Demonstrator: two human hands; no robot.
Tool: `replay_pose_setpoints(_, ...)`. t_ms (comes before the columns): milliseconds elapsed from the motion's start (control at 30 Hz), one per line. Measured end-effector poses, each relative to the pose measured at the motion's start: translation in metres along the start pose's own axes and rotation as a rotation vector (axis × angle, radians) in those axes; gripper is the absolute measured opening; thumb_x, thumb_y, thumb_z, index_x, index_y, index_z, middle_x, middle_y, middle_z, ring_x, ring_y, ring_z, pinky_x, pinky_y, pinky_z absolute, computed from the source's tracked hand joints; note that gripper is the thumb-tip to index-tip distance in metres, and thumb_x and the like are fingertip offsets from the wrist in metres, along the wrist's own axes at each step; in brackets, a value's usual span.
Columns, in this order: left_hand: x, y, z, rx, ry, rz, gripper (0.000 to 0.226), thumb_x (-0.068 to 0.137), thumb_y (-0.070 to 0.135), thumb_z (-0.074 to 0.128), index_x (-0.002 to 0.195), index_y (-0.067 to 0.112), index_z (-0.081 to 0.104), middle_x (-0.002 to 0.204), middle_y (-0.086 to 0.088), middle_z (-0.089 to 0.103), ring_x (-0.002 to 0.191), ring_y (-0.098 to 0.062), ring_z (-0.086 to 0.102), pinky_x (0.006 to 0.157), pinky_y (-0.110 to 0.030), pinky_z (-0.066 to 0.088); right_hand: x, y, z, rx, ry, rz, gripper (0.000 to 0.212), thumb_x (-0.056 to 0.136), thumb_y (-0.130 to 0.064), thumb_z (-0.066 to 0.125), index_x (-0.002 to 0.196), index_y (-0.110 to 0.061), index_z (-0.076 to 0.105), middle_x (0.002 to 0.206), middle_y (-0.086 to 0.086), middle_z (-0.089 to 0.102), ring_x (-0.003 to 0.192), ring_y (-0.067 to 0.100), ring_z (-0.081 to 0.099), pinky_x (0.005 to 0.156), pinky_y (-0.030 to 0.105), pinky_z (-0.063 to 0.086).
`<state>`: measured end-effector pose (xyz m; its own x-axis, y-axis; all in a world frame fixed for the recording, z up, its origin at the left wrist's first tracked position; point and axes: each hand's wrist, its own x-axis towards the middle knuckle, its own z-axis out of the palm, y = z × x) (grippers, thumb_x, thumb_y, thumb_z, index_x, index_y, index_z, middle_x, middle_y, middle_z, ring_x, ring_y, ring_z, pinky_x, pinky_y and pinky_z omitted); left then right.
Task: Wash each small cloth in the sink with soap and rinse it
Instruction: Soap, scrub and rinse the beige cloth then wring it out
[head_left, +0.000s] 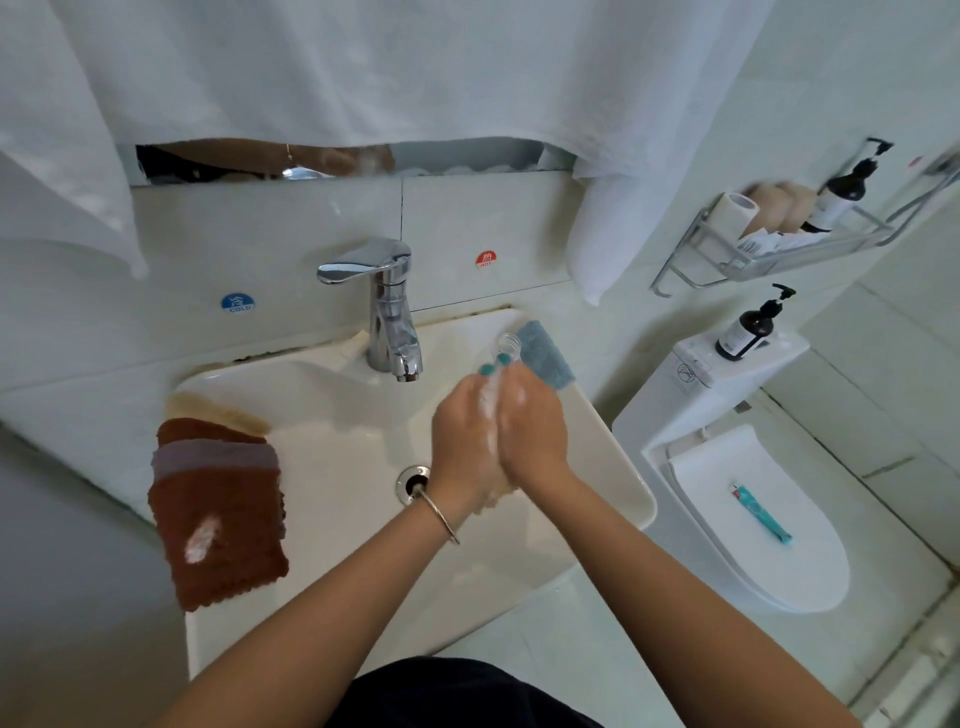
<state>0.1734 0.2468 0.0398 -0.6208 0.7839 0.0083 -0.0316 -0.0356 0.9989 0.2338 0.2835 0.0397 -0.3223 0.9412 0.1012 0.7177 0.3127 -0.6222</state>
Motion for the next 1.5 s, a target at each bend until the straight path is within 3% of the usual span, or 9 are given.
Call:
replay_pose_setpoints(300, 0.000, -0.001, -0.002, 0.044, -0.044, 0.005, 0.035, 0.101, 0.020, 0.049, 0.066, 0.015, 0.048, 0.061, 0.002, 0.051, 0.053, -0.003, 0.041, 0.054, -0.021, 0.035, -0.003, -0.004, 0.000, -0.023, 0.040, -0.036, 0.027, 0.102, -0.022, 0.036, 0.075, -0.017, 0.040, 0.070, 0.003, 0.053, 0.063, 0.023, 0.051, 0.061, 0.037, 0.035)
replay_pose_setpoints(367, 0.011, 0.002, -0.009, -0.011, 0.013, -0.031, 0.032, 0.101, 0.015, 0.047, 0.069, 0.012, 0.051, 0.060, 0.002, 0.048, 0.050, -0.001, 0.039, 0.056, -0.025, 0.034, -0.016, -0.009, 0.006, 0.010, 0.042, -0.125, 0.031, 0.098, -0.036, 0.029, 0.080, -0.016, 0.044, 0.070, 0.011, 0.056, 0.066, 0.035, 0.054, 0.060, 0.041, 0.039)
replay_pose_setpoints(633, 0.010, 0.007, -0.013, -0.052, 0.041, -0.007, 0.038, 0.099, 0.021, 0.049, 0.061, 0.017, 0.044, 0.055, 0.007, 0.046, 0.051, -0.003, 0.038, 0.056, -0.027, 0.033, -0.022, -0.015, 0.006, 0.114, 0.112, -0.169, 0.026, 0.094, -0.041, 0.030, 0.072, -0.030, 0.038, 0.060, -0.001, 0.046, 0.057, 0.030, 0.048, 0.054, 0.038, 0.032)
replay_pose_setpoints(800, -0.001, 0.008, -0.006, -0.033, -0.028, 0.026, 0.034, 0.096, 0.022, 0.049, 0.064, 0.011, 0.046, 0.059, 0.005, 0.049, 0.053, -0.003, 0.040, 0.053, -0.019, 0.036, -0.001, -0.008, 0.003, 0.025, 0.045, -0.018, 0.025, 0.102, -0.024, 0.033, 0.079, -0.020, 0.042, 0.067, -0.009, 0.043, 0.060, 0.014, 0.046, 0.062, 0.035, 0.032)
replay_pose_setpoints(1000, 0.003, 0.009, -0.011, -0.050, -0.122, 0.039, 0.027, 0.091, 0.029, 0.047, 0.069, 0.014, 0.051, 0.064, 0.005, 0.054, 0.060, -0.006, 0.048, 0.058, -0.022, 0.041, 0.000, -0.011, -0.007, 0.108, -0.017, 0.059, 0.030, 0.099, -0.032, 0.026, 0.075, -0.022, 0.041, 0.075, 0.002, 0.057, 0.071, 0.022, 0.052, 0.067, 0.042, 0.043)
replay_pose_setpoints(1133, 0.010, 0.010, -0.016, -0.022, -0.092, 0.058, 0.032, 0.095, 0.028, 0.050, 0.069, 0.009, 0.048, 0.062, 0.003, 0.047, 0.057, -0.004, 0.043, 0.056, -0.021, 0.038, 0.009, -0.004, -0.021, 0.486, 0.009, 0.173, 0.034, 0.103, -0.031, 0.041, 0.078, -0.011, 0.050, 0.071, 0.000, 0.053, 0.062, 0.011, 0.052, 0.055, 0.028, 0.046)
replay_pose_setpoints(1267, 0.015, 0.002, -0.033, 0.113, -0.053, 0.150, 0.037, 0.100, 0.020, 0.049, 0.064, 0.015, 0.042, 0.059, 0.006, 0.041, 0.052, -0.001, 0.037, 0.050, -0.016, 0.030, 0.015, 0.006, -0.046, 0.382, 0.032, 0.039, 0.017, 0.100, -0.018, 0.050, 0.085, -0.016, 0.058, 0.077, -0.011, 0.056, 0.067, -0.003, 0.052, 0.063, 0.010, 0.041)
replay_pose_setpoints(1367, 0.019, -0.003, -0.028, 0.190, 0.064, 0.149, 0.028, 0.092, 0.023, 0.045, 0.065, 0.017, 0.044, 0.060, 0.006, 0.045, 0.055, -0.005, 0.040, 0.052, -0.017, 0.031, 0.007, 0.004, -0.039, 0.265, 0.060, 0.071, 0.014, 0.099, -0.014, 0.047, 0.089, -0.017, 0.057, 0.076, -0.004, 0.060, 0.073, 0.016, 0.056, 0.072, 0.029, 0.047)
replay_pose_setpoints(1500, 0.023, 0.001, -0.008, 0.209, 0.166, 0.054, 0.038, 0.101, 0.020, 0.045, 0.064, 0.019, 0.036, 0.059, 0.005, 0.045, 0.055, -0.009, 0.041, 0.054, -0.028, 0.028, -0.029, -0.019, -0.012, 0.194, 0.074, -0.058, 0.029, 0.098, -0.042, 0.033, 0.083, -0.019, 0.039, 0.069, 0.009, 0.060, 0.065, 0.033, 0.055, 0.059, 0.047, 0.043)
